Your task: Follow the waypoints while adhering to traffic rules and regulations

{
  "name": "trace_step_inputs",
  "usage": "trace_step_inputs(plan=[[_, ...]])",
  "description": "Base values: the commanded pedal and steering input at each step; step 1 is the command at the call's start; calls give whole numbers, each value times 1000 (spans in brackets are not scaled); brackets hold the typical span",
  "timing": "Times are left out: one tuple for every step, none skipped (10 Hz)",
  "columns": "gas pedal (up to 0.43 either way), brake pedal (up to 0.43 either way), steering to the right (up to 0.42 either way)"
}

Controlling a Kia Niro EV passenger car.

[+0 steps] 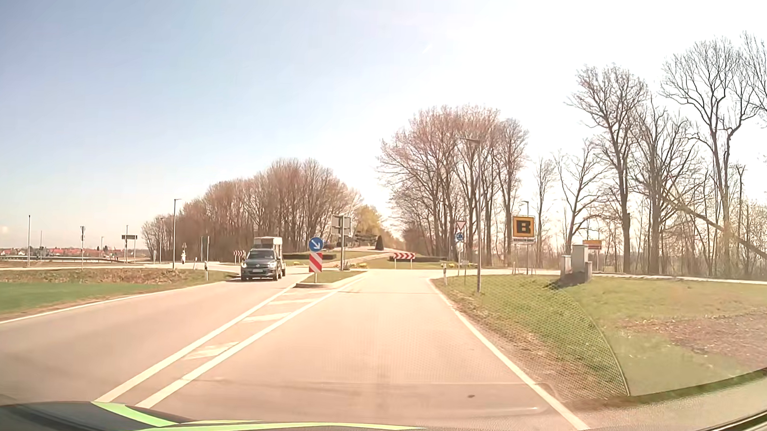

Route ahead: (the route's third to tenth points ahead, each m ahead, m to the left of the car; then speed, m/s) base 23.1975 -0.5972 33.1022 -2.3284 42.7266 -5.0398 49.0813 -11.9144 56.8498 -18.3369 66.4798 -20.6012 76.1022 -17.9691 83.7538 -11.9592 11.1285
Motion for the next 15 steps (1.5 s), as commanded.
trace_step_inputs(plan=[[0, 189, 1], [0, 195, 1], [0, 201, 1], [0, 201, 1], [0, 201, 1], [0, 201, 1], [0, 207, 1], [0, 213, 1], [0, 207, 1], [0, 207, 1], [0, 213, 1], [0, 213, 1], [0, 213, 3], [0, 232, 9], [0, 226, 13]])
